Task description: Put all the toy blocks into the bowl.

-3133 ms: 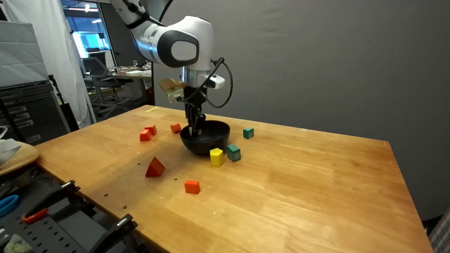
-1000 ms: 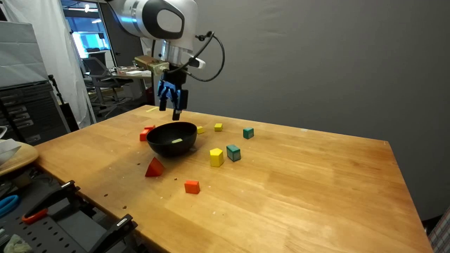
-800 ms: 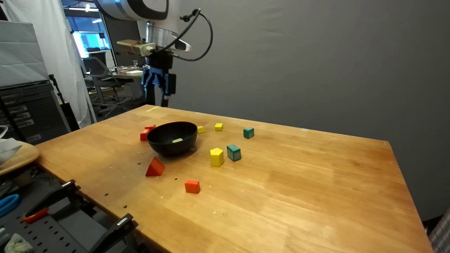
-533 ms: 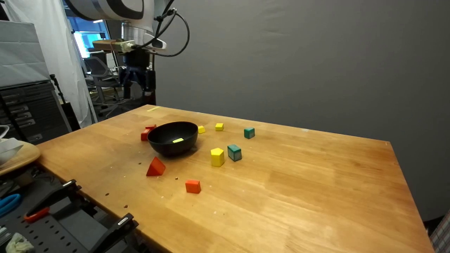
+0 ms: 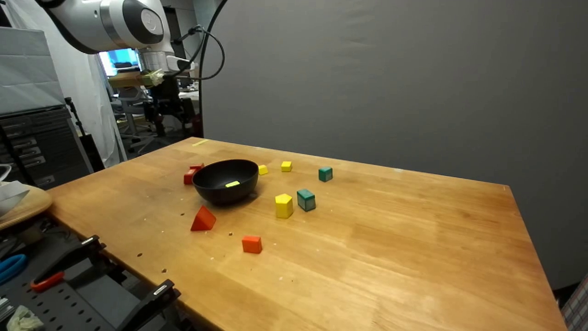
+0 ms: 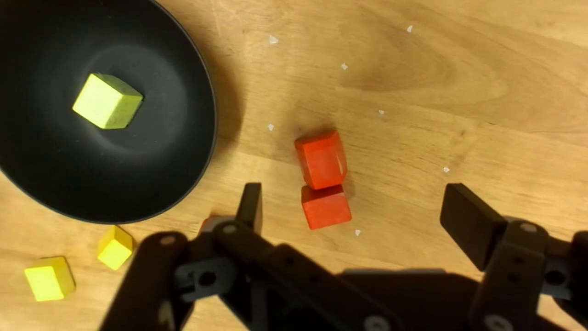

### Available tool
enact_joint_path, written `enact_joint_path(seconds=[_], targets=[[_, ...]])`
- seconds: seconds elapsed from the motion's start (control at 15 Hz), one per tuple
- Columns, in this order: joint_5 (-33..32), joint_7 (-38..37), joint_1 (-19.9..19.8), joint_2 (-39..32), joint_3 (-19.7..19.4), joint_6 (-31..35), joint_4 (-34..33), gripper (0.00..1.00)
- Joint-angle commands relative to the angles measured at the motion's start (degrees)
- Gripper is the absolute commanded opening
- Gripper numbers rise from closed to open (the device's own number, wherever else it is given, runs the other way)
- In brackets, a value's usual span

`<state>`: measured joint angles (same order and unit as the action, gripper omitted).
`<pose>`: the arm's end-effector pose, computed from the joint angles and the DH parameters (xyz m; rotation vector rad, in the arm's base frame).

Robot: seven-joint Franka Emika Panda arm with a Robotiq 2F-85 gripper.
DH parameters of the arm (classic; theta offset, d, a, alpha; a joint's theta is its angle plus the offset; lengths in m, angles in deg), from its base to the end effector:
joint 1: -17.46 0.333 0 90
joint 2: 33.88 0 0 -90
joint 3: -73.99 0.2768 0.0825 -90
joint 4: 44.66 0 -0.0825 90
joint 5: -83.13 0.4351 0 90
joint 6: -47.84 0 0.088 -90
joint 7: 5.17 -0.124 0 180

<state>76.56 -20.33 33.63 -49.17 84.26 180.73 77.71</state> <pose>0.5237 0.2602 0.1838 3.0525 0.4206 -0.0929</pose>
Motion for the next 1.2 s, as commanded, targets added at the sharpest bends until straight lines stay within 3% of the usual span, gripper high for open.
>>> enact_joint_path(seconds=[0.0, 0.67, 1.07, 1.13], targets=[[-1.01, -1.14, 0.22, -0.33, -0.55, 1.34, 0.75, 1.0], [-3.94, 0.47, 2.82, -16.25, -1.8, 3.72, -7.65, 1.0], [-5.53, 0.3, 4.93, -21.57, -3.79, 4.87, -10.98, 1.0], [-5.55, 0.58, 4.96, -22.12, -3.93, 5.05, -11.32, 0.96]])
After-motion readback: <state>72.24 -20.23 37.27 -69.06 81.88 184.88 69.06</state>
